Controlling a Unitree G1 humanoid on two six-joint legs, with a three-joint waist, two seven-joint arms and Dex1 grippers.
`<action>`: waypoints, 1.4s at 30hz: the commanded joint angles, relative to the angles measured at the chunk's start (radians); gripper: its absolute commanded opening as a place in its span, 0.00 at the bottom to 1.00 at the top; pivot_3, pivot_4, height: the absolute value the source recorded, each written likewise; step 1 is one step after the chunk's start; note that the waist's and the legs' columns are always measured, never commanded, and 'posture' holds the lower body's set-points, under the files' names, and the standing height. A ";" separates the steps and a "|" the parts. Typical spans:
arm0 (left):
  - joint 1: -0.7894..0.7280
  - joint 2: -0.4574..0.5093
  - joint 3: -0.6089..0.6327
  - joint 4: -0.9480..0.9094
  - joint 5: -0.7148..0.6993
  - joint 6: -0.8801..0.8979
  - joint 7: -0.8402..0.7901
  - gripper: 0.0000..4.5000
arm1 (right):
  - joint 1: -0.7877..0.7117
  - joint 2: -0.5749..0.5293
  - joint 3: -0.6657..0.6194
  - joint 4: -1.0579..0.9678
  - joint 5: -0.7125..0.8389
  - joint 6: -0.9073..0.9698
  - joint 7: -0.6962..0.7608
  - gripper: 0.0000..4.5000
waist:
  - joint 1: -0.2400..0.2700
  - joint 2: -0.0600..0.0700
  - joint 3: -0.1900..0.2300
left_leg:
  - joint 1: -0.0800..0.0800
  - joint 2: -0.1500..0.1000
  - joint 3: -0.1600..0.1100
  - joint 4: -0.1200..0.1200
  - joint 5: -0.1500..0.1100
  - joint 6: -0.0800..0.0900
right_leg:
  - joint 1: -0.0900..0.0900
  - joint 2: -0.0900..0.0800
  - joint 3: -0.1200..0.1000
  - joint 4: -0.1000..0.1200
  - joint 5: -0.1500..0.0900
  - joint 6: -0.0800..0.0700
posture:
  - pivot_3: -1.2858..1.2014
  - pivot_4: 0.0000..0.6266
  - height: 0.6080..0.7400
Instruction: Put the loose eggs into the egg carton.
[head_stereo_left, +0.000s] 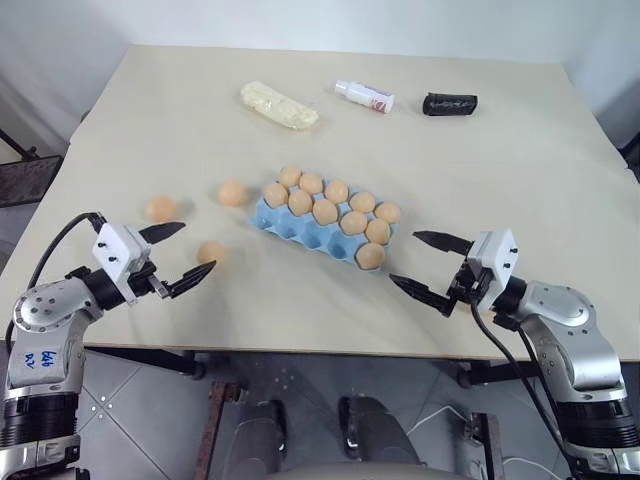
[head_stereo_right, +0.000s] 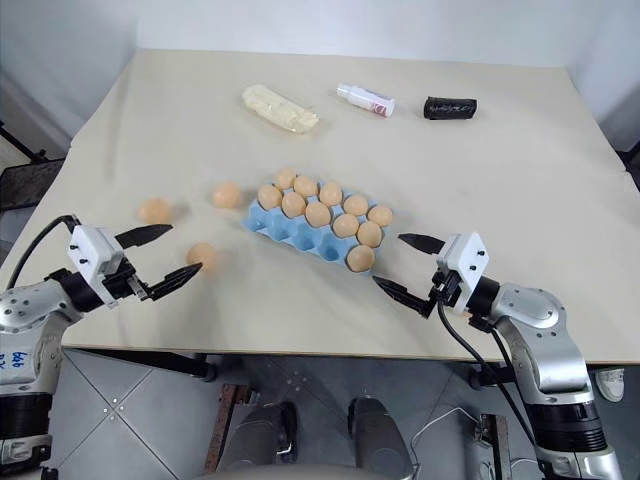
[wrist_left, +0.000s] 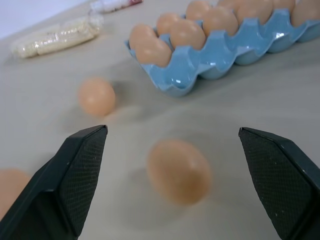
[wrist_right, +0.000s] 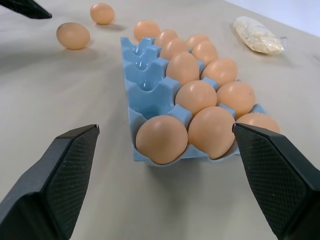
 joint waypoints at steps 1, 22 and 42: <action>-0.013 0.006 -0.001 0.000 -0.011 0.007 0.003 1.00 | -0.006 0.002 -0.008 -0.029 0.001 -0.029 -0.003 1.00 | -0.001 0.000 0.000 | 0.000 0.000 0.000 0.000 0.000 0.000 | 0.000 0.000 0.000 0.000 0.000 0.000 | 0.52 0.24 1.00; -0.172 -0.125 -0.364 0.025 0.010 -0.086 -0.293 1.00 | 0.610 0.020 -0.451 -0.170 0.018 -0.086 -0.081 1.00 | 0.014 0.001 0.000 | 0.013 0.000 0.001 -0.002 -0.001 0.001 | 0.017 0.000 0.000 -0.007 0.001 0.001 | 0.52 0.24 1.00; -0.143 -0.112 -0.321 0.019 0.010 -0.101 -0.259 1.00 | 0.102 -0.056 -0.184 0.423 -0.123 -0.221 0.022 0.96 | 0.001 0.002 0.000 | 0.015 0.000 0.001 -0.002 -0.001 0.002 | 0.017 0.000 0.000 -0.007 0.001 0.000 | 0.52 0.24 1.00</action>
